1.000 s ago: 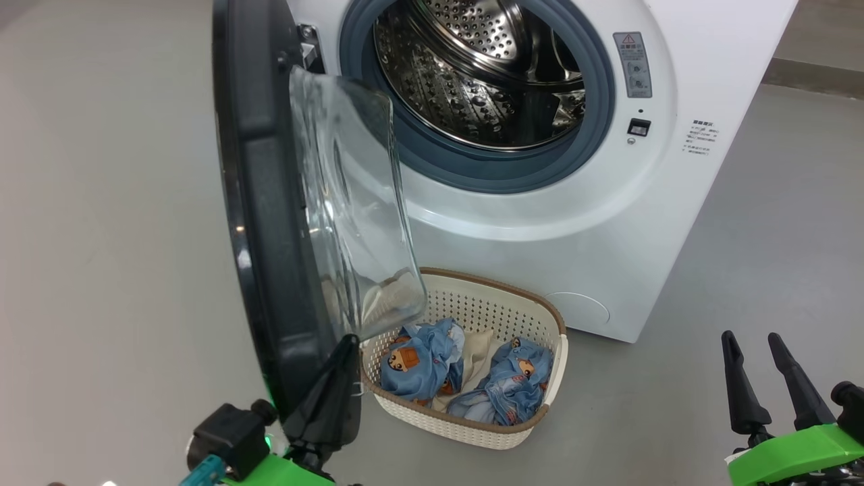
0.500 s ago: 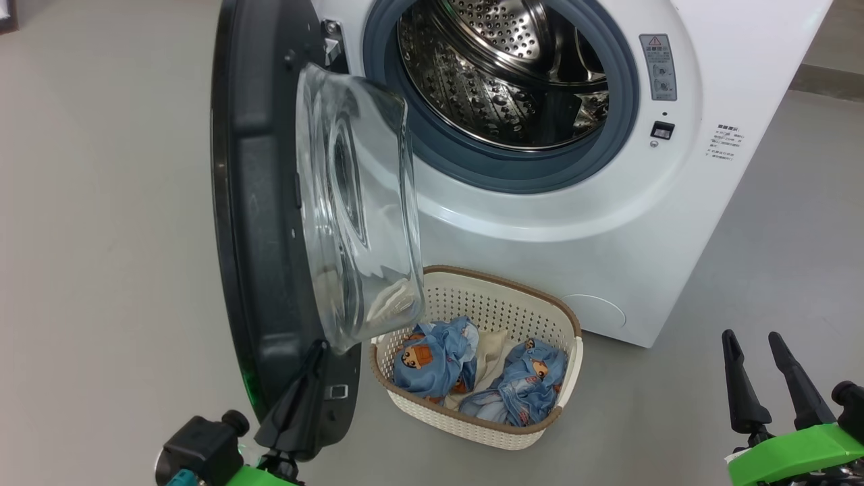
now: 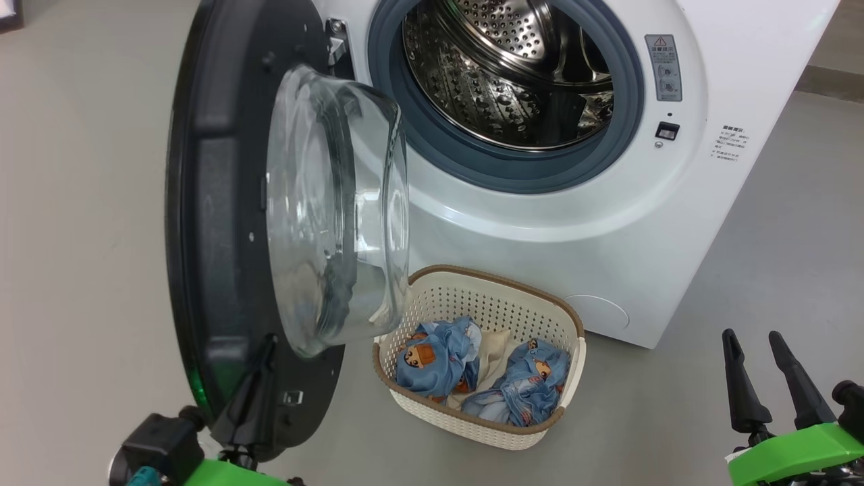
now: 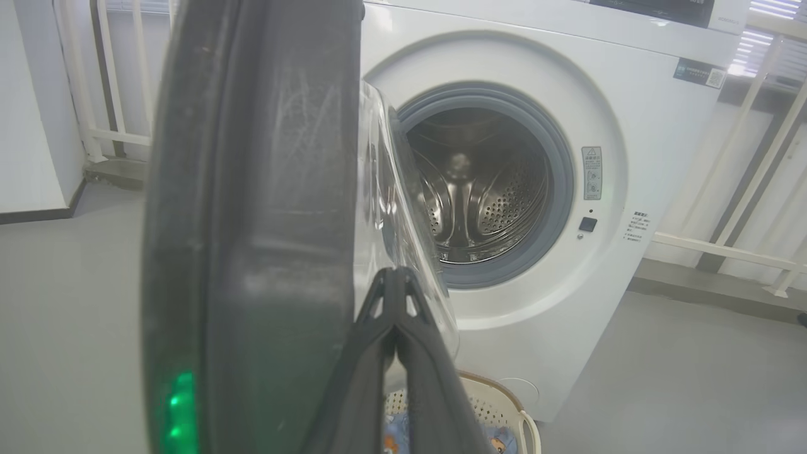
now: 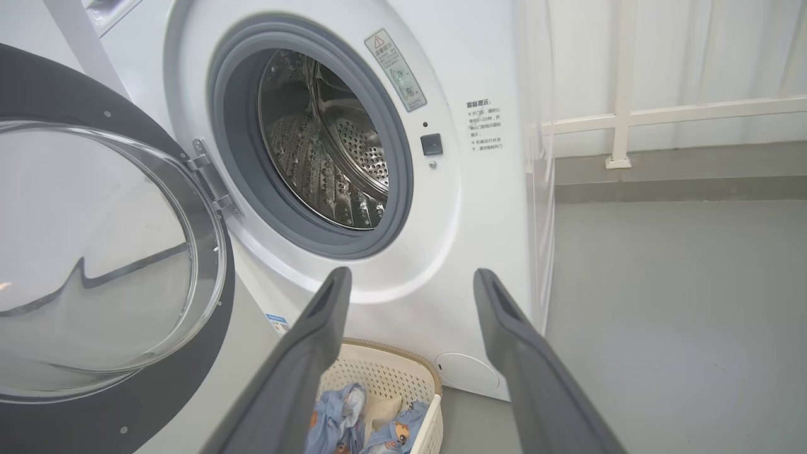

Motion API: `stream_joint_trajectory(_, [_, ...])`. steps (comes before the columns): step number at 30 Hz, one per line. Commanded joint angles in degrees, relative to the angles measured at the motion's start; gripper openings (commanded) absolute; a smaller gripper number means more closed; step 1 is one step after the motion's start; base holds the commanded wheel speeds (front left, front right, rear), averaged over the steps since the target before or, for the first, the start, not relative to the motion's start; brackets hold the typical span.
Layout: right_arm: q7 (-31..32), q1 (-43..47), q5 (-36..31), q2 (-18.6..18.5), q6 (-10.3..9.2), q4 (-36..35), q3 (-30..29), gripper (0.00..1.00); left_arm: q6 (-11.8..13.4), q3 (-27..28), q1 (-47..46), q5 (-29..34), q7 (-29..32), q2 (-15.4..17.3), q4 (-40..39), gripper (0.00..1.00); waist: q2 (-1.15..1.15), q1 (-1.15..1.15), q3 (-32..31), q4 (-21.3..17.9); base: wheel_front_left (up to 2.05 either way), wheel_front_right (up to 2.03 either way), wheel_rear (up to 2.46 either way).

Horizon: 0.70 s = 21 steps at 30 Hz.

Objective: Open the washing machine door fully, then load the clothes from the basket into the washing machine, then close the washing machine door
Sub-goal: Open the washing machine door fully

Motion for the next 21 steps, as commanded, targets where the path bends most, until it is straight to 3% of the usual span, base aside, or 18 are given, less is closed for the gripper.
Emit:
stream_joint_trajectory(1, [-0.7, -0.4, -0.1, -1.1, 0.43, -1.6, 1.0, 1.00, 1.1, 3.5, -1.3, -0.3, -0.2, 1.6, -1.0, 0.00, 0.00, 0.00, 0.0, 0.0, 0.00, 0.00, 0.00])
stream_joint_trajectory(21, [-0.7, -0.7, -0.1, -1.4, 0.43, -1.7, 1.4, 1.00, 3.6, 9.8, -2.8, -2.3, -0.9, 5.3, 1.9, 0.00, 0.00, 0.00, 0.8, 0.3, 0.00, 0.00, 0.00])
